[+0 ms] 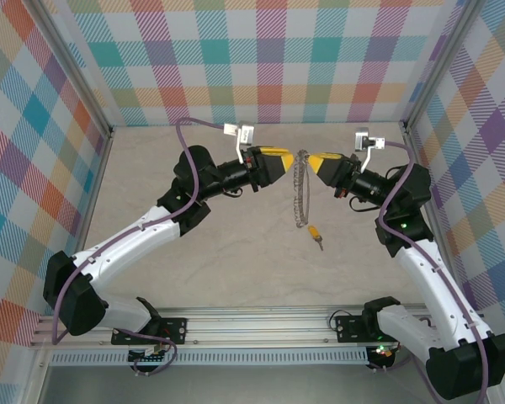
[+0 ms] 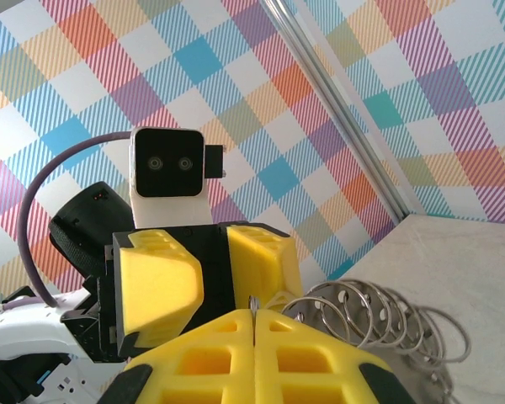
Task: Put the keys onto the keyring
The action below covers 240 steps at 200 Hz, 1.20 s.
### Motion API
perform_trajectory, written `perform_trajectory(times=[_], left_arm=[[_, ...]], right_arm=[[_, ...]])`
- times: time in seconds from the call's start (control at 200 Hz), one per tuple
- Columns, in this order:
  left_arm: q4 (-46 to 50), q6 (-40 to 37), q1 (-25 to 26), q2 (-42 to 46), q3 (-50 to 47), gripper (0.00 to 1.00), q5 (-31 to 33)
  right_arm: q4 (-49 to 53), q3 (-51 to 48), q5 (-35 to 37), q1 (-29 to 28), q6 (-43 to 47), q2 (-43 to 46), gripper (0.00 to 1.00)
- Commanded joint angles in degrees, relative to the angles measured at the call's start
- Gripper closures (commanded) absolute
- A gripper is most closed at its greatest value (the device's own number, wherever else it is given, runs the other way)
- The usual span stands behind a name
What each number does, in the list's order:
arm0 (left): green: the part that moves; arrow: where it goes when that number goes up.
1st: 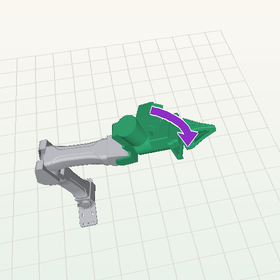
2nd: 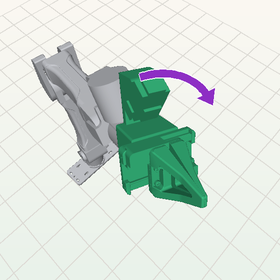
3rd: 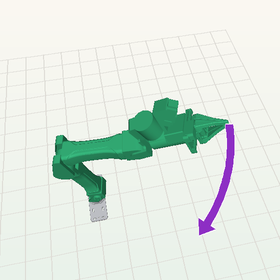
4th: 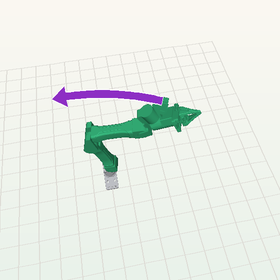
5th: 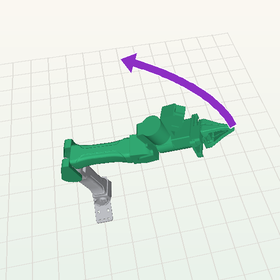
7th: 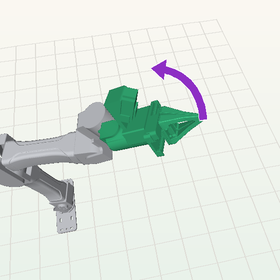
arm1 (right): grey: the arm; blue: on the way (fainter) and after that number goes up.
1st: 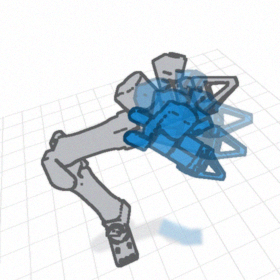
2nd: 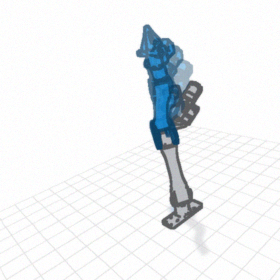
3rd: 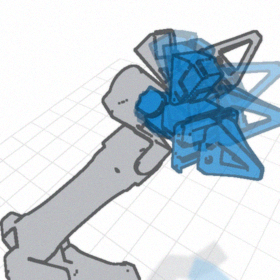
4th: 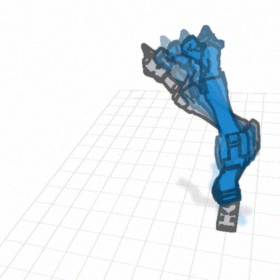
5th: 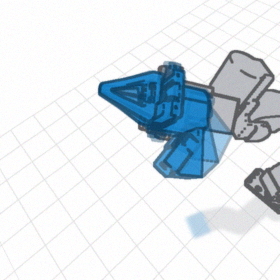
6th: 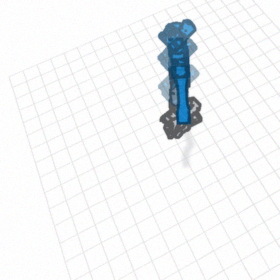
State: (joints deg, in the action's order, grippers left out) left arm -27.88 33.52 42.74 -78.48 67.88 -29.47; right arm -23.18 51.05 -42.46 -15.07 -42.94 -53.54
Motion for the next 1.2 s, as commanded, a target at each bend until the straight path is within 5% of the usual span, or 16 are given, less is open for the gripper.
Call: perform_trajectory(times=[0.0, 1.195], left_arm=[[-5.1, 2.0, 0.6, -0.7, -0.1, 0.63, -1.7], [-9.8, 4.5, 2.5, -6.8, 4.9, 0.64, -5.6]], right_arm=[[-4.0, -0.5, 0.0, -0.2, -0.7, 1.3, 1.00], [-7.6, -1.4, -2.5, -0.2, -3.5, -0.1, 1.00]])
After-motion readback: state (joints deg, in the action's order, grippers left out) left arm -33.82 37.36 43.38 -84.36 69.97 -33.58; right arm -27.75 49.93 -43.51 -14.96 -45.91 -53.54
